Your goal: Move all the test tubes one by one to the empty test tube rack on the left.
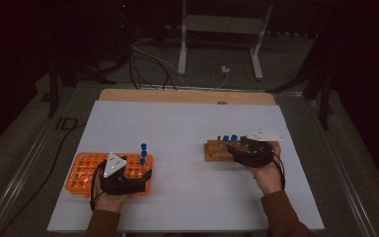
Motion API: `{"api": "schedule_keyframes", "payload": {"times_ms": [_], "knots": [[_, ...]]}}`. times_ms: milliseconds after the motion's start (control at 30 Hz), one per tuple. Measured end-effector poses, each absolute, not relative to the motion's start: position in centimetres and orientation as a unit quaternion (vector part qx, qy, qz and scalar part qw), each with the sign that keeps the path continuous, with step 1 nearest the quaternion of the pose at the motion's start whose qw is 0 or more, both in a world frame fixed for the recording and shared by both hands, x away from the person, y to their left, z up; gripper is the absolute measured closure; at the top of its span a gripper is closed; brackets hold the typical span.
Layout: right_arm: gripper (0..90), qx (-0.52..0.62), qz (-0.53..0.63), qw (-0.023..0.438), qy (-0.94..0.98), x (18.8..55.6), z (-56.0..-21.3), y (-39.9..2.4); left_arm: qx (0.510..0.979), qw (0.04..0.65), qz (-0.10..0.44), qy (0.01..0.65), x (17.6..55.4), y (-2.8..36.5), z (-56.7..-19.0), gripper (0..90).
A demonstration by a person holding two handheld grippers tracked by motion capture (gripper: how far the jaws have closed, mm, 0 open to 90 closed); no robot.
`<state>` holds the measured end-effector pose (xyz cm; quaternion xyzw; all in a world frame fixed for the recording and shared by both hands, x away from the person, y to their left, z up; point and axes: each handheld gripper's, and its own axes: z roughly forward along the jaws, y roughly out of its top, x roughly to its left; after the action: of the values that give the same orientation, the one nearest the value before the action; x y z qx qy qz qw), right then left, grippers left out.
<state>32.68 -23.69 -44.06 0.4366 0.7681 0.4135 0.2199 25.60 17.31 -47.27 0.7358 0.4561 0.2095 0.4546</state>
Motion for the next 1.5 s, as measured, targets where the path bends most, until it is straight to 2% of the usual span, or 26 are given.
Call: {"api": "schedule_keyframes", "payload": {"times_ms": [200,467,967,1500], "knots": [[60.8,0.448,0.400,0.237,0.764,33.7,-44.9,-23.4,0.739,0.454,0.206,0.454,25.6,17.1,-47.3,0.8],[72.8,0.441,0.399,0.241,0.767,34.4,-45.5,-23.0,0.740,0.453,0.203,0.453,25.6,17.1,-47.4,0.9],[77.1,0.431,0.405,0.241,0.770,34.2,-45.3,-22.8,0.742,0.453,0.201,0.451,25.6,17.0,-47.4,0.9],[77.1,0.429,0.433,0.247,0.753,33.3,-42.3,-23.3,0.740,0.459,0.201,0.449,25.4,17.0,-47.2,0.9]]}}
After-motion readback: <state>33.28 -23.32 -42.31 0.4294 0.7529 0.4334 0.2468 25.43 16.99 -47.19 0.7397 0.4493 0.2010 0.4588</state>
